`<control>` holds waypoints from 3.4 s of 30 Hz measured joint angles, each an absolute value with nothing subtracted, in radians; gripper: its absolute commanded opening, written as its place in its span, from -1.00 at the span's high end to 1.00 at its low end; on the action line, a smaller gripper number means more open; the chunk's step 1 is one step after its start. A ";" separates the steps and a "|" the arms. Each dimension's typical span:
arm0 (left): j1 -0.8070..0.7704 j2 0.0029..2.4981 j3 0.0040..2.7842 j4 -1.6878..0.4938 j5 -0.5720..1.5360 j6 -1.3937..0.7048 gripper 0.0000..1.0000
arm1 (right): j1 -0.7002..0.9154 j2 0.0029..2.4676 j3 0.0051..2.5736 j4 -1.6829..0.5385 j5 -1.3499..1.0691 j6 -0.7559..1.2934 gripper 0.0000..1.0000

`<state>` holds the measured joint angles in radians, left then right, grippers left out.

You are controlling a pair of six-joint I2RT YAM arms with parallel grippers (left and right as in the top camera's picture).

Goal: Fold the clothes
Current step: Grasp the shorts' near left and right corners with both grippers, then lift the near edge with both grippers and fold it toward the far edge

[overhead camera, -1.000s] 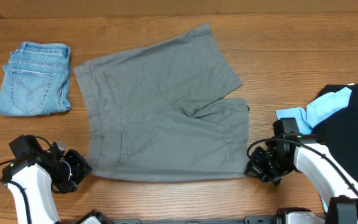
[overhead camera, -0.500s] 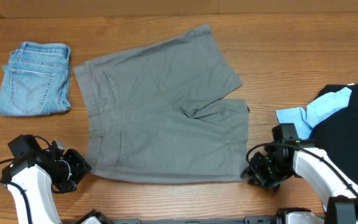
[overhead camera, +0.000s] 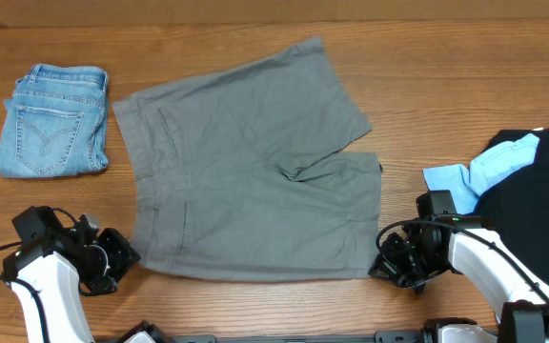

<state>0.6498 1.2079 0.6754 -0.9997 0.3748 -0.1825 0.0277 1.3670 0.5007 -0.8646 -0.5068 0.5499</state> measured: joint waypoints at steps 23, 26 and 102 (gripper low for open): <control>0.650 1.099 0.828 -1.240 0.505 -0.157 0.91 | 0.029 1.102 0.943 -1.274 -0.267 0.549 0.92; 0.650 1.060 0.834 -1.274 0.503 -0.157 0.92 | 0.029 1.091 1.044 -1.264 -0.257 0.549 0.92; 0.569 1.573 0.893 -0.512 0.509 -0.229 -0.49 | 0.049 1.974 1.224 -0.261 -0.398 0.503 -0.66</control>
